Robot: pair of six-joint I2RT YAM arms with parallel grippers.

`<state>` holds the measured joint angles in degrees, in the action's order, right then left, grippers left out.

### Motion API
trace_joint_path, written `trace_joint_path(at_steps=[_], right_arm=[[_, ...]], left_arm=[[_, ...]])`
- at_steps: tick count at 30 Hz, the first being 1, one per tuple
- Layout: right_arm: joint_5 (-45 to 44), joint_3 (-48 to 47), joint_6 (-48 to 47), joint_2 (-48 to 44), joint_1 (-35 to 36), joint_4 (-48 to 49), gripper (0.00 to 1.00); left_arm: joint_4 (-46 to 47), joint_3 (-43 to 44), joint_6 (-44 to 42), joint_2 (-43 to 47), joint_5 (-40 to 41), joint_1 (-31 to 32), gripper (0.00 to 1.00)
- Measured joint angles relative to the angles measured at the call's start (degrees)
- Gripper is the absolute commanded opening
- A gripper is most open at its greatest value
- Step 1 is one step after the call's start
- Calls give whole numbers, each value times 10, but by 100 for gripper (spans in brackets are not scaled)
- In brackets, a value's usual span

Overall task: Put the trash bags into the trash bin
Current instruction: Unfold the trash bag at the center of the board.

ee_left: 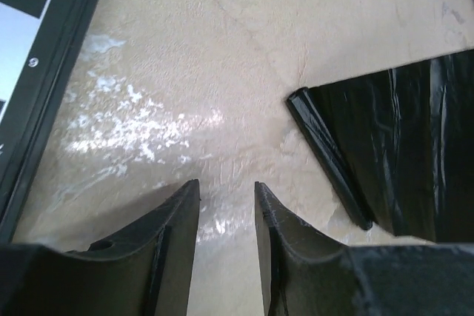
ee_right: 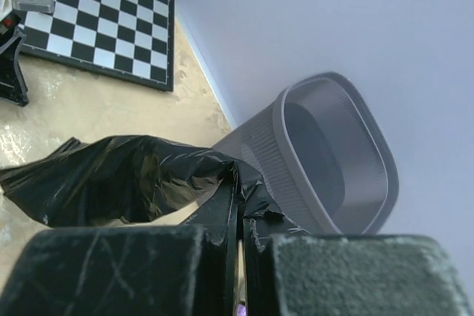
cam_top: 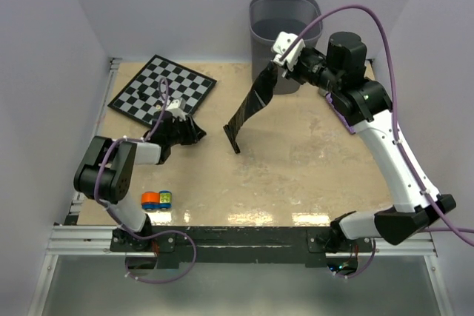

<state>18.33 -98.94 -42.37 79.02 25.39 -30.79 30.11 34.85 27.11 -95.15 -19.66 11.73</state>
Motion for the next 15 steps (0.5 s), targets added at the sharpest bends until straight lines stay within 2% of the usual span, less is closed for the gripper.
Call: trace_joint_path(at_steps=[6, 15], right_arm=[[-33, 24, -1, -18, 0, 0, 0], [-84, 25, -66, -23, -7, -10, 0]], left_arm=[[22, 42, 58, -73, -19, 30, 40], [24, 71, 96, -101, -21, 107, 46]])
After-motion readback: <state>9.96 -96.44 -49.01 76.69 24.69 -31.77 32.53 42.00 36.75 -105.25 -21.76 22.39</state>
